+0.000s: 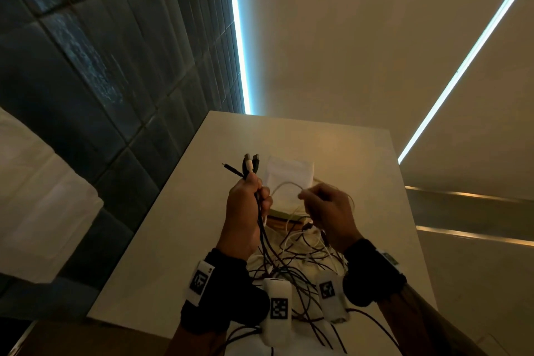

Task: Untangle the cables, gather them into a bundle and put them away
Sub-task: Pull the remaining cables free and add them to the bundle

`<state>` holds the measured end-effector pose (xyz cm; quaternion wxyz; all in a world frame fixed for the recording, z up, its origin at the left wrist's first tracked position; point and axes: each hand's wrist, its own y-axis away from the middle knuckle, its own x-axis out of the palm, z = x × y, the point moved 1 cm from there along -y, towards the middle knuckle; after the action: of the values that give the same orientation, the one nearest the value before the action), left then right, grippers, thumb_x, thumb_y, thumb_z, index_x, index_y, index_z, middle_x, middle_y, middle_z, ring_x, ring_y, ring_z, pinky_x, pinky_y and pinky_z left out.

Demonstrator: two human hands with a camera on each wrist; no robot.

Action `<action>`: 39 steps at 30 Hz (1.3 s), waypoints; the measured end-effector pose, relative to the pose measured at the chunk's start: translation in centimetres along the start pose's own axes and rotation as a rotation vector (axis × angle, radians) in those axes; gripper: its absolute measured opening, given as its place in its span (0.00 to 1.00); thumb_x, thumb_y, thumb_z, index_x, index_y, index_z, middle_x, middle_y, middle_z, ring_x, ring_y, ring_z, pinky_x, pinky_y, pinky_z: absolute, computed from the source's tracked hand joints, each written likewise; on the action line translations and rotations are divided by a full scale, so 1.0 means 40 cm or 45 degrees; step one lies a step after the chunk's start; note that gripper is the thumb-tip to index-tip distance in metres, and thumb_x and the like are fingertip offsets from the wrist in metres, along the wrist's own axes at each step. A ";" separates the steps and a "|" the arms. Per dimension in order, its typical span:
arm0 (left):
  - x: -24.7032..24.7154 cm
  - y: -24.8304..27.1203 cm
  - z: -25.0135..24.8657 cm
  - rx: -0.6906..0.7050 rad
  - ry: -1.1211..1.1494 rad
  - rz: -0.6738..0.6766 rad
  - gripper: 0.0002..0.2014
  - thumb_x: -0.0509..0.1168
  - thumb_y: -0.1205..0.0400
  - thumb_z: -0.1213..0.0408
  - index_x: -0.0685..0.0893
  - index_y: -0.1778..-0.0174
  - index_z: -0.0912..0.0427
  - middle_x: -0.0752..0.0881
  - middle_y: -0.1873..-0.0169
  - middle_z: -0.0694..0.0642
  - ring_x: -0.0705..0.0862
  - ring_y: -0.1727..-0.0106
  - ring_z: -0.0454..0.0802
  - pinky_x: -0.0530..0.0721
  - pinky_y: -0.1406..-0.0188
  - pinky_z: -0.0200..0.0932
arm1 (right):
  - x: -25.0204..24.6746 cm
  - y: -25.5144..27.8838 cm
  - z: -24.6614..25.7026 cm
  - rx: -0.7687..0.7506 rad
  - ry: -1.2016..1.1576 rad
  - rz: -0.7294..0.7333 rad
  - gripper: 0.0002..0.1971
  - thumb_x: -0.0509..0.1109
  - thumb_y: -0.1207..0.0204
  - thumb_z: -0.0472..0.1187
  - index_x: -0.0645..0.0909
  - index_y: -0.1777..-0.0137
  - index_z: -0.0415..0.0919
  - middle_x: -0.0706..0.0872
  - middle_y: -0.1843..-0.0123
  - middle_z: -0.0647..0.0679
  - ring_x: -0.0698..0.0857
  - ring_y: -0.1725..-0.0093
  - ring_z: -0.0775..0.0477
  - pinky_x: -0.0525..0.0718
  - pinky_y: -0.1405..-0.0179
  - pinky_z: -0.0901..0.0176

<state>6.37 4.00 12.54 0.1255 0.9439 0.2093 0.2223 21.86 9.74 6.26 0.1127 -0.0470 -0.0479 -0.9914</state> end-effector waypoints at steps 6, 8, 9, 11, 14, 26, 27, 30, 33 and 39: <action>0.015 0.009 -0.018 -0.001 0.071 -0.024 0.12 0.51 0.11 0.59 0.76 0.53 0.60 0.87 0.68 0.58 0.80 0.67 0.50 0.73 0.67 0.44 | 0.066 0.049 0.133 -0.173 -0.019 0.401 0.06 0.71 0.24 0.28 0.82 0.60 0.25 0.80 0.77 0.48 0.72 0.78 0.53 0.70 0.78 0.66; 0.017 0.015 -0.026 -0.032 0.213 0.052 0.14 0.52 0.11 0.57 0.75 0.56 0.61 0.86 0.68 0.59 0.81 0.65 0.52 0.77 0.63 0.46 | 0.070 0.058 0.121 -0.106 -0.015 0.490 0.06 0.71 0.25 0.27 0.82 0.61 0.23 0.81 0.76 0.46 0.74 0.78 0.55 0.72 0.78 0.67; 0.018 0.020 -0.031 -0.040 0.274 0.093 0.15 0.52 0.11 0.57 0.74 0.59 0.61 0.85 0.69 0.58 0.80 0.66 0.52 0.78 0.62 0.45 | 0.069 0.061 0.110 -0.070 0.007 0.526 0.06 0.72 0.25 0.28 0.82 0.61 0.23 0.80 0.75 0.42 0.73 0.78 0.53 0.71 0.78 0.66; 0.020 0.027 -0.041 -0.013 0.370 0.154 0.16 0.52 0.12 0.57 0.72 0.63 0.59 0.80 0.71 0.56 0.77 0.69 0.50 0.77 0.65 0.43 | 0.057 0.058 0.071 -0.004 0.036 0.579 0.07 0.73 0.25 0.32 0.84 0.62 0.28 0.76 0.73 0.40 0.69 0.77 0.51 0.65 0.79 0.64; 0.019 0.025 -0.051 0.066 0.407 0.185 0.16 0.50 0.11 0.58 0.70 0.65 0.56 0.73 0.73 0.51 0.67 0.75 0.45 0.69 0.73 0.39 | 0.031 0.050 -0.005 0.098 0.029 0.528 0.10 0.69 0.21 0.36 0.86 0.64 0.37 0.76 0.75 0.46 0.66 0.78 0.54 0.61 0.80 0.66; 0.006 0.029 -0.035 0.105 0.228 0.163 0.16 0.49 0.11 0.59 0.68 0.65 0.56 0.67 0.75 0.49 0.61 0.77 0.43 0.62 0.76 0.38 | -0.034 0.006 -0.252 -0.046 0.442 0.348 0.11 0.70 0.23 0.38 0.88 0.66 0.41 0.79 0.70 0.44 0.73 0.69 0.53 0.71 0.65 0.58; 0.006 0.030 -0.034 0.106 0.221 0.159 0.16 0.49 0.11 0.59 0.68 0.65 0.56 0.67 0.74 0.49 0.61 0.77 0.43 0.62 0.76 0.38 | -0.037 0.005 -0.260 -0.049 0.449 0.347 0.11 0.70 0.23 0.38 0.87 0.66 0.40 0.78 0.71 0.44 0.73 0.69 0.53 0.70 0.66 0.58; 0.003 0.029 -0.039 0.115 0.225 0.153 0.16 0.48 0.11 0.59 0.68 0.65 0.56 0.68 0.74 0.49 0.61 0.77 0.43 0.62 0.76 0.38 | -0.044 -0.001 -0.282 -0.058 0.467 0.330 0.12 0.70 0.22 0.36 0.86 0.67 0.39 0.76 0.72 0.49 0.72 0.71 0.56 0.70 0.68 0.63; -0.003 0.022 -0.054 0.142 0.246 0.136 0.17 0.48 0.10 0.59 0.69 0.65 0.56 0.69 0.74 0.49 0.62 0.77 0.43 0.62 0.75 0.39 | -0.057 -0.007 -0.314 -0.019 0.557 0.250 0.14 0.71 0.22 0.35 0.85 0.70 0.45 0.79 0.72 0.52 0.75 0.71 0.58 0.74 0.66 0.62; -0.002 0.014 -0.032 0.136 0.221 0.075 0.17 0.49 0.10 0.60 0.69 0.66 0.56 0.69 0.75 0.49 0.62 0.78 0.43 0.62 0.78 0.38 | -0.083 -0.017 -0.325 0.065 0.768 0.157 0.17 0.70 0.23 0.36 0.82 0.73 0.52 0.78 0.75 0.55 0.75 0.73 0.59 0.73 0.66 0.60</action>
<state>5.87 3.64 13.81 0.0500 0.9323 0.2031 0.2952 23.84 9.75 -7.04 0.1830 0.2493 -0.0342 -0.9504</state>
